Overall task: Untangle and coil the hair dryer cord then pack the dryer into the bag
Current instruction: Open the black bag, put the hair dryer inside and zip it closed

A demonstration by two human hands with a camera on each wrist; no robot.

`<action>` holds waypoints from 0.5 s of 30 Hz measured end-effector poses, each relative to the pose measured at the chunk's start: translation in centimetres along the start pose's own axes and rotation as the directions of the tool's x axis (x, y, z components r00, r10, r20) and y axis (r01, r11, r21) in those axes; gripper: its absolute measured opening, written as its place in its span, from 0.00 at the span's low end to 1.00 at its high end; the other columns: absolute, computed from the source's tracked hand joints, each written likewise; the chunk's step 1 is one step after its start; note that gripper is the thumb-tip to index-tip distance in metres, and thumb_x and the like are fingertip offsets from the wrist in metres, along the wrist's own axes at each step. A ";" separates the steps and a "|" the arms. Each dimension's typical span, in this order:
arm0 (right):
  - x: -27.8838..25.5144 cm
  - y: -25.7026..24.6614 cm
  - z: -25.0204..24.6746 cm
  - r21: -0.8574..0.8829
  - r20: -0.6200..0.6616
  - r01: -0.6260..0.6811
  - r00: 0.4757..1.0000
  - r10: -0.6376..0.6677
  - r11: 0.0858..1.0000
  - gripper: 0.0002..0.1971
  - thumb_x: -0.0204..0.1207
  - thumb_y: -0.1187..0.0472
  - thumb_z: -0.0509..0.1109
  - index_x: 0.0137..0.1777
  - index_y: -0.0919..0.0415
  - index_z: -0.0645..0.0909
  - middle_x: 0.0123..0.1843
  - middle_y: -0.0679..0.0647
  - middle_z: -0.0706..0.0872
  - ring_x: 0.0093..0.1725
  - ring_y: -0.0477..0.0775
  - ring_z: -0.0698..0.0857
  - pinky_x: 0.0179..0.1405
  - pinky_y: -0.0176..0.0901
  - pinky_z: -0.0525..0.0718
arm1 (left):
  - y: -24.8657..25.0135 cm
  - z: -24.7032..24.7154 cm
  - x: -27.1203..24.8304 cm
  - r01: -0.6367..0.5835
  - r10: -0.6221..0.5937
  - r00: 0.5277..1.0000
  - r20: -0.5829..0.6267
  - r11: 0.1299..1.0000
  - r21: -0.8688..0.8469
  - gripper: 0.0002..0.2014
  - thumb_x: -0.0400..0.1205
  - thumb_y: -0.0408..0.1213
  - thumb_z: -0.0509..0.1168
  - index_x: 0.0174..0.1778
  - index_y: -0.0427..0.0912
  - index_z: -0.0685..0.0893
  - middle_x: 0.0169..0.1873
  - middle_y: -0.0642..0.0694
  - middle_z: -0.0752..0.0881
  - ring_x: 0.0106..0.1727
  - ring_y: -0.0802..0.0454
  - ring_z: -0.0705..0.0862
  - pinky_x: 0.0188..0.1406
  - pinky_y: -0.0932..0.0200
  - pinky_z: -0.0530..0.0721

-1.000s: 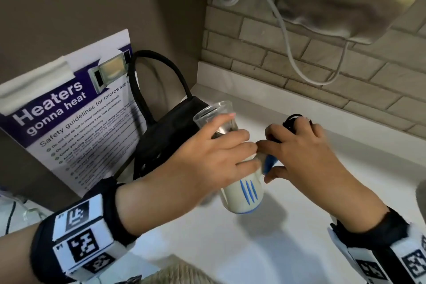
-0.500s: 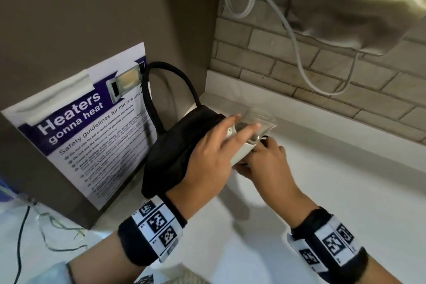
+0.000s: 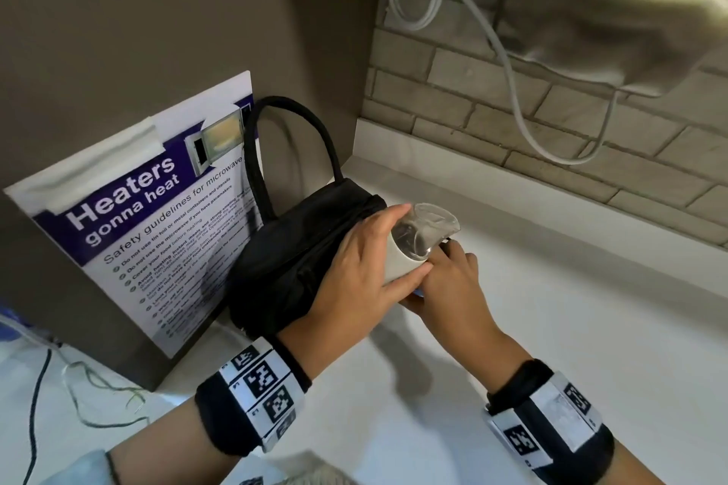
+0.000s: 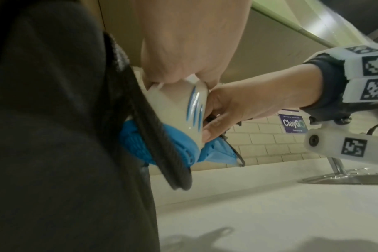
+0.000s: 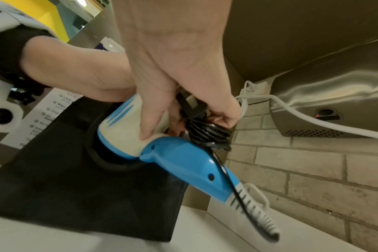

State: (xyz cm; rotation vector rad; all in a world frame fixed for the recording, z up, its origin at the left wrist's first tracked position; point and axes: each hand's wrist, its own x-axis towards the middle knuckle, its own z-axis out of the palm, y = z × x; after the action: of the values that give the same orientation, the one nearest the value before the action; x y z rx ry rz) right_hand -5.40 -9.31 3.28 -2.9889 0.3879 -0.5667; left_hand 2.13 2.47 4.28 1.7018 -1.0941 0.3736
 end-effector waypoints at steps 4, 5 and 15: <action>0.3 0.5 -1.3 0.094 -0.001 -0.039 0.999 0.039 0.995 0.28 0.60 0.56 0.79 0.62 0.52 0.78 0.59 0.50 0.85 0.57 0.60 0.77 0.48 0.49 0.74 | 1.8 0.0 0.7 -0.093 0.094 0.995 -0.028 0.995 0.046 0.28 0.79 0.47 0.70 0.71 0.39 0.72 0.63 0.42 0.83 0.66 0.51 0.80 0.68 0.54 0.78; 0.5 0.5 -1.7 0.104 0.009 -0.051 0.999 0.051 0.993 0.26 0.61 0.57 0.77 0.61 0.53 0.79 0.58 0.51 0.85 0.58 0.60 0.78 0.51 0.51 0.75 | 2.2 -0.1 0.9 -0.131 0.133 0.991 -0.032 0.989 0.069 0.27 0.79 0.46 0.70 0.70 0.40 0.72 0.62 0.42 0.83 0.65 0.50 0.80 0.67 0.52 0.79; 2.3 0.7 -5.2 -0.027 -0.091 0.106 0.990 -0.108 0.994 0.19 0.56 0.64 0.84 0.48 0.61 0.86 0.42 0.60 0.90 0.44 0.67 0.87 0.39 0.54 0.85 | 2.2 -5.6 2.8 0.035 -0.027 0.982 0.185 0.999 -0.037 0.29 0.78 0.52 0.67 0.74 0.48 0.72 0.65 0.55 0.76 0.68 0.63 0.75 0.70 0.65 0.72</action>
State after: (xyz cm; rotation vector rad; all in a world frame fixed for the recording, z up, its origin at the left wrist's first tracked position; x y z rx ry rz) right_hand -5.35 -10.71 8.84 -3.0269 0.2422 -0.7176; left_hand 3.31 5.89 9.90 1.7420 -1.1993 0.1751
